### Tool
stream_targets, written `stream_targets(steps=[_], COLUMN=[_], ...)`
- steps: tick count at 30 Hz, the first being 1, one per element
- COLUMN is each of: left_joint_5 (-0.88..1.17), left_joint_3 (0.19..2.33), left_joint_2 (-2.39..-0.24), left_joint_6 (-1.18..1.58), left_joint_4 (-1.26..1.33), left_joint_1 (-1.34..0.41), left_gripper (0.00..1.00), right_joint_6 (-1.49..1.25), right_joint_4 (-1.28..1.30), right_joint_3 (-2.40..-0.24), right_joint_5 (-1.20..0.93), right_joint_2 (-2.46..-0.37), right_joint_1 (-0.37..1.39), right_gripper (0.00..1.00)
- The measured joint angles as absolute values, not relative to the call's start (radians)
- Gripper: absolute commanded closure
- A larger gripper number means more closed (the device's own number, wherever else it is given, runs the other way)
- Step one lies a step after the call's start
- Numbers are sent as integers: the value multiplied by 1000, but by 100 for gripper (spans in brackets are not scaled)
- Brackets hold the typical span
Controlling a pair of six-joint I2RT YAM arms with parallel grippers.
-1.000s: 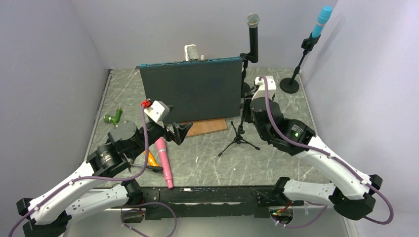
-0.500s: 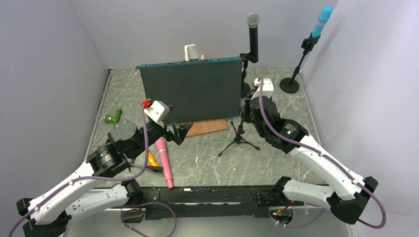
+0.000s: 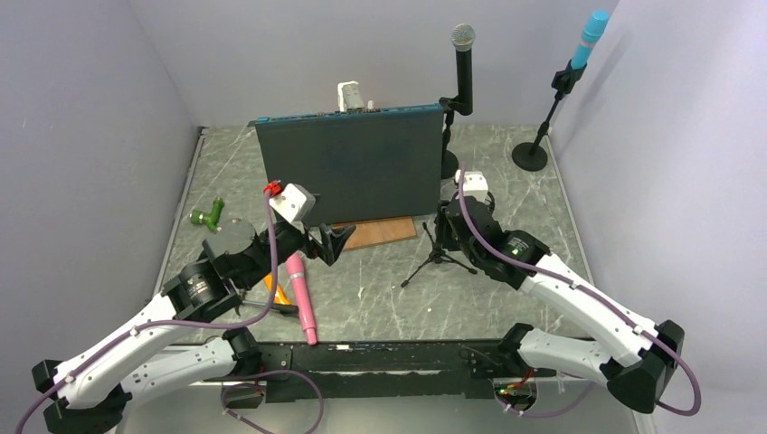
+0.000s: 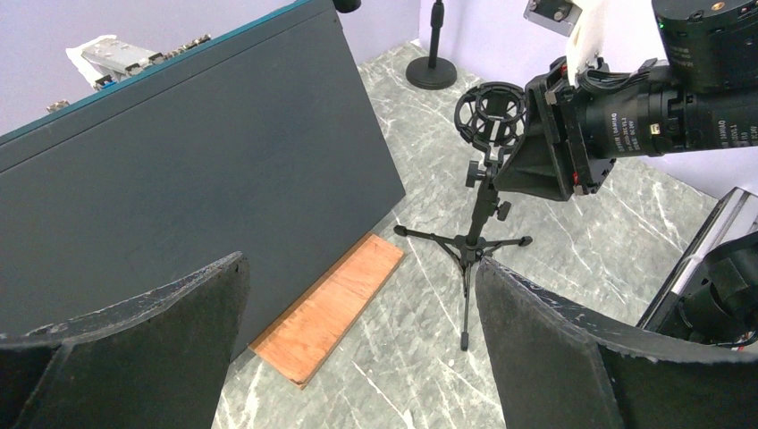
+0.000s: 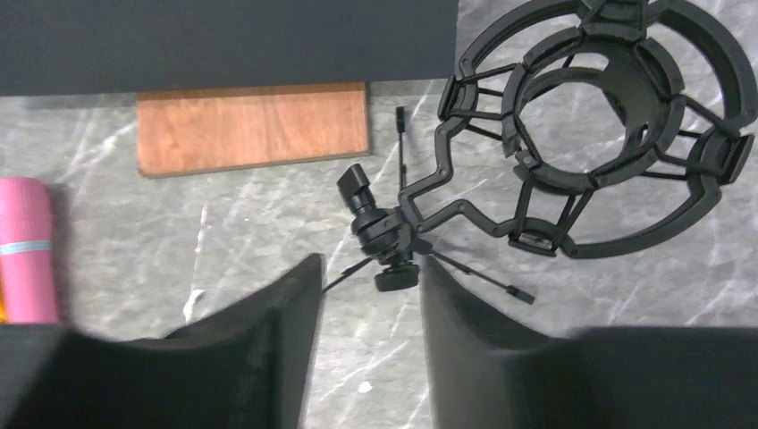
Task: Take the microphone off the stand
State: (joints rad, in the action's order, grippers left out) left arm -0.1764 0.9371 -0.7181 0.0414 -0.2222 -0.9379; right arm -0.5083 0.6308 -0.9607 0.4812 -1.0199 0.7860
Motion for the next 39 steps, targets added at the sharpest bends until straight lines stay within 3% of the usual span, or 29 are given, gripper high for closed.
stream_targets(steps=[4, 12, 18, 23, 30, 36, 39], left_joint_5=[-176, -172, -169, -170, -170, -170, -170], left_joint_3=[937, 937, 937, 937, 937, 937, 937], left_joint_2=[-722, -722, -723, -725, -731, -728, -728], left_joint_6=[41, 42, 43, 43, 42, 45, 45], left_joint_4=[-223, -223, -223, -223, -222, -222, -222], left_joint_1=[-938, -938, -938, -938, -938, -938, -938], left_gripper=[1, 1, 1, 1, 0, 1, 1], right_joint_6=[-518, -557, -553, -517, -451, -449, -460], right_joint_4=[628, 469, 332, 153, -37, -64, -64], right_joint_3=[-955, -703, -541, -508, -499, -500, -500], right_joint_5=[460, 448, 563, 684, 794, 841, 854], right_joint_2=[-975, -833, -857, -902, -995, -1069, -1080], right_joint_1=[786, 807, 897, 910, 912, 912, 912], right_gripper=[18, 18, 31, 34, 50, 56, 65])
